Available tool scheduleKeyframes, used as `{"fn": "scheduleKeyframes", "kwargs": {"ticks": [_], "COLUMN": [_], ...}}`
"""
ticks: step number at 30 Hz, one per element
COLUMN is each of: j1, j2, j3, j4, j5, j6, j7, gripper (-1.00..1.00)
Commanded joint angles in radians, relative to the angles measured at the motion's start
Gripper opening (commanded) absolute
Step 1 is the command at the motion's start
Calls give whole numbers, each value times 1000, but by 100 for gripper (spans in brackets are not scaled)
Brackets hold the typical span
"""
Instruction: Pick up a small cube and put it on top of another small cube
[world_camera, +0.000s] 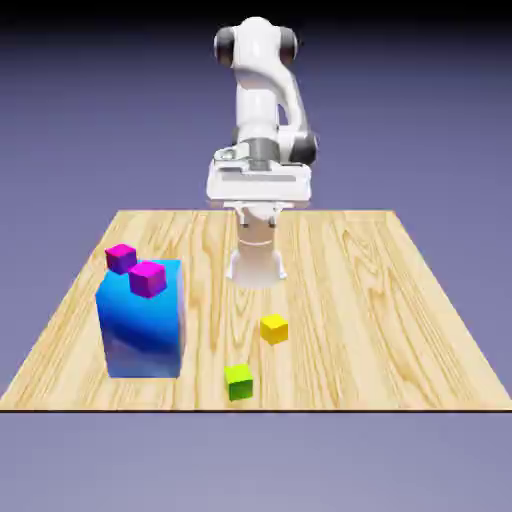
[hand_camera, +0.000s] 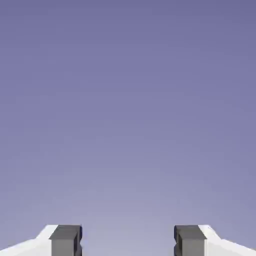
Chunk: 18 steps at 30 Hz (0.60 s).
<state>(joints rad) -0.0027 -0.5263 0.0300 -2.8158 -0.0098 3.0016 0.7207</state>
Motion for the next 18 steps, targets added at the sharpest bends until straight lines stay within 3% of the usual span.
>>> {"fn": "scheduleKeyframes", "kwargs": {"ticks": [1, 13, 18], "j1": [-12, -156, -29], "j2": [36, 464, 558], "j3": [25, 319, 174], "j4": [-5, -62, -55], "j5": [-8, -104, -155], "j6": [-29, -376, -291], "j7": [-17, -215, -178], "gripper": [0, 0, 0]}}
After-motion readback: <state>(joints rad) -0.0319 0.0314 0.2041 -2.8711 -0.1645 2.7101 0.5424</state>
